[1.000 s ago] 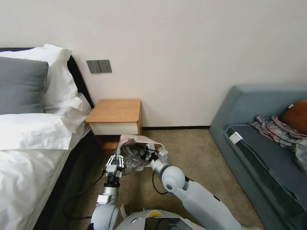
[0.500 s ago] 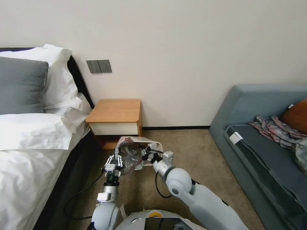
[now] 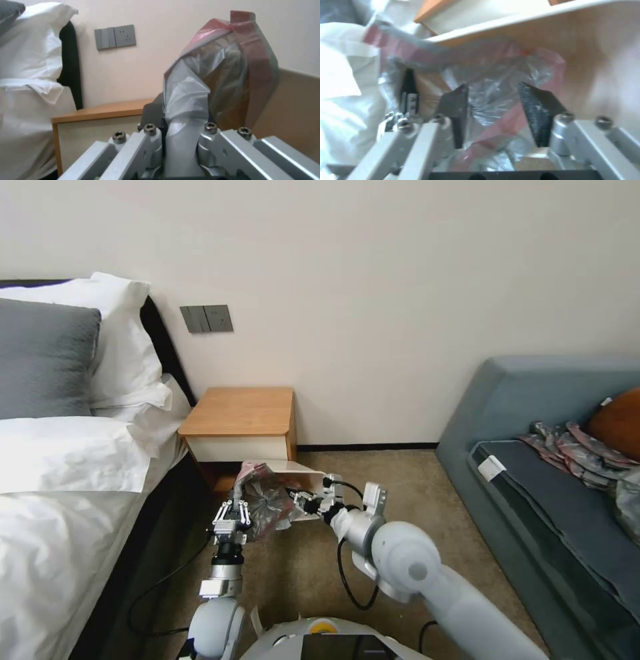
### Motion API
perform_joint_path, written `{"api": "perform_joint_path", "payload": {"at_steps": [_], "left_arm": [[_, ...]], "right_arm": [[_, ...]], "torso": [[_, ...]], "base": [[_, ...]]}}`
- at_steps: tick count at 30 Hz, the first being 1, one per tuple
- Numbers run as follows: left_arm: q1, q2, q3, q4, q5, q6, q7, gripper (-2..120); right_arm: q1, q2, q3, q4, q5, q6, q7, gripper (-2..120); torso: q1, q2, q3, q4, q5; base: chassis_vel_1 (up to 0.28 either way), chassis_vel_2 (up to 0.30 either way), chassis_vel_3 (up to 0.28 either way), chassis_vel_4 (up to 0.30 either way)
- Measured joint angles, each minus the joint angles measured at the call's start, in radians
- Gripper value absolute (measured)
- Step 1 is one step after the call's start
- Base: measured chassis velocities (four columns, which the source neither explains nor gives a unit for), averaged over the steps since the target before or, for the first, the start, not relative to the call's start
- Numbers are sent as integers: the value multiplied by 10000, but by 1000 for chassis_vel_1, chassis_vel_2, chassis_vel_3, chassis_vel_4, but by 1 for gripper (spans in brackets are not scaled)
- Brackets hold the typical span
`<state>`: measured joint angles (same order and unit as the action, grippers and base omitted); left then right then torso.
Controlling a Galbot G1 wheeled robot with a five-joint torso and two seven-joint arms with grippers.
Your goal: Pick up the garbage bag from the table and place it over the trash can.
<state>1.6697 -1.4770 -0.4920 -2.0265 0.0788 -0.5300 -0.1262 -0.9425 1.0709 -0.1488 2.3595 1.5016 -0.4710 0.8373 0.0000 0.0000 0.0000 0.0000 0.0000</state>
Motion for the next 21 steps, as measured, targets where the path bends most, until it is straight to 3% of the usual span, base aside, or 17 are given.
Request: {"api": "perform_joint_path", "payload": {"at_steps": [2,5,6,9,12,16,21], "left_arm": [[7,-33,0,8,169,-106,34,7],[14,-45,-3,13,244,-154,52,7],[35,-54,-7,11,296,-209,76,7],[50,-59,-9,4,338,-241,83,7],[59,-67,-41,-11,490,-356,87,7],[58,-70,-60,-33,529,-421,87,7],[54,-70,-70,-69,536,-464,87,7]], "right_arm": [[162,99,-79,-202,140,17,502,54],[222,167,-138,-298,173,39,673,59],[289,300,-217,-477,237,95,882,68],[348,432,-281,-657,285,164,1063,75],[524,720,-510,-1073,301,409,1520,90],[725,959,-727,-1424,264,599,1813,99],[916,1135,-894,-1806,-12,726,1836,99]], "torso": [[1,0,0,0,0],[1,0,0,0,0],[1,0,0,1,0],[1,0,0,0,-1],[0,0,0,0,-1],[0,1,0,1,-1],[0,0,0,0,-1]], "base": [[0,0,0,0],[0,0,0,0],[0,0,0,0],[0,0,0,0],[0,0,0,0],[0,0,0,0],[0,0,0,0]]}}
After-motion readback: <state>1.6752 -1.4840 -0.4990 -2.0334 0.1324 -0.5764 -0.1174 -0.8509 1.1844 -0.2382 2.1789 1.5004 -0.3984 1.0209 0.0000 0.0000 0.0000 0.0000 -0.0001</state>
